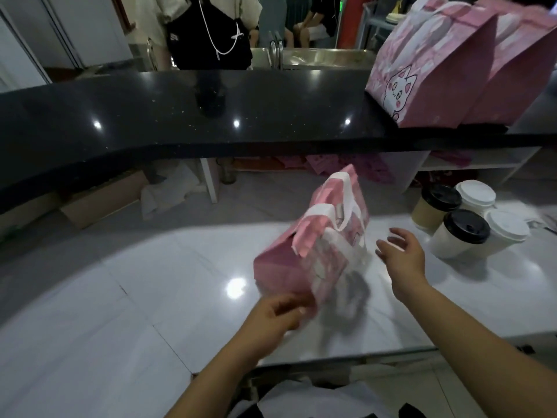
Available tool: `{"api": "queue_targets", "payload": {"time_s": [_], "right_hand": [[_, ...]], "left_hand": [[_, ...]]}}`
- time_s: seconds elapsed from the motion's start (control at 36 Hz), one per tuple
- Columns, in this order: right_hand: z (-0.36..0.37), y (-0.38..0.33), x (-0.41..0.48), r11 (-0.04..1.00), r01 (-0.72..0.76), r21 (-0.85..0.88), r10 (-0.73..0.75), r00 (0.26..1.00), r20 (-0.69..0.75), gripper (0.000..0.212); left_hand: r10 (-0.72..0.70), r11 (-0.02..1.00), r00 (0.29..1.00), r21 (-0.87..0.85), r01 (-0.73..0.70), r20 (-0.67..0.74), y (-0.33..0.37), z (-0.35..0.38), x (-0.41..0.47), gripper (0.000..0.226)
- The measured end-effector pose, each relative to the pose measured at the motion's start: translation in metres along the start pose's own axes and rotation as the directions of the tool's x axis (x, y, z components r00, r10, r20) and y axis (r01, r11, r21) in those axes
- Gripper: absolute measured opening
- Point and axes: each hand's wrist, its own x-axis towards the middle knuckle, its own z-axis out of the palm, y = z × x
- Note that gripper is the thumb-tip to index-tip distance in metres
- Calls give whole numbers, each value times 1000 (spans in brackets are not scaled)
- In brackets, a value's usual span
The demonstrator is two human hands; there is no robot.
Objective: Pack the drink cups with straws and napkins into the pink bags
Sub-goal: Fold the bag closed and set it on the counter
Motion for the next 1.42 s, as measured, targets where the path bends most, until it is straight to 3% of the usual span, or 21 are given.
{"api": "queue_targets", "payload": {"time_s": [0.06,0.11,0.19,0.25,0.31,0.36,0.42,0.53,0.61,0.81,0.94,1.08,1.17,1.22,1.33,1.42], "right_hand": [[-2,11,-14,999,-53,-11,53,999,-2,34],[-6,23,-35,994,-73,-80,75,997,28,33],[-14,33,-69,988,-31,-150,50,991,124,29],[-17,35,-91,977,50,-206,-6,978,209,28],[-19,34,-111,952,162,-259,-80,951,300,28],[-19,31,-126,887,327,-325,-187,900,394,28],[-15,27,-133,768,491,-411,-281,835,473,26],[-1,21,-133,526,686,-503,-450,726,520,26],[8,20,-128,391,736,-552,-527,671,522,19],[2,22,-124,340,725,-599,-538,672,508,20],[-11,24,-114,355,679,-642,-491,720,490,14],[-27,20,-94,390,599,-700,-460,785,415,14],[-36,17,-78,510,461,-726,-406,873,270,25],[-39,14,-67,623,330,-709,-329,933,146,30],[-36,11,-54,918,151,-367,-161,987,5,15],[-31,12,-61,991,52,-126,-49,998,27,34]], "left_hand": [[51,999,997,3,-51,-53,-2,1,-1,28],[121,992,966,-13,-127,-228,-6,-7,0,35],[262,965,849,109,-238,-460,-7,-28,0,34],[357,934,772,228,-277,-526,-5,-38,-2,25],[391,919,743,273,-284,-542,-5,-43,-2,23],[381,922,764,281,-268,-521,-6,-44,-1,25],[360,927,787,283,-244,-501,-6,-43,2,25],[376,920,777,304,-248,-505,-6,-42,9,22],[410,903,764,336,-266,-497,-5,-42,14,24],[500,843,734,451,-292,-459,-4,-42,17,27],[536,811,731,497,-308,-422,-4,-32,15,21],[519,799,803,501,-333,-293,-6,-16,10,16],[522,770,841,502,-393,-143,-6,-12,8,16],[522,786,842,461,-411,-139,-3,-15,12,24],[391,902,856,325,-284,-337,10,-35,35,24],[218,964,882,234,-127,-418,17,-55,53,37]]}}
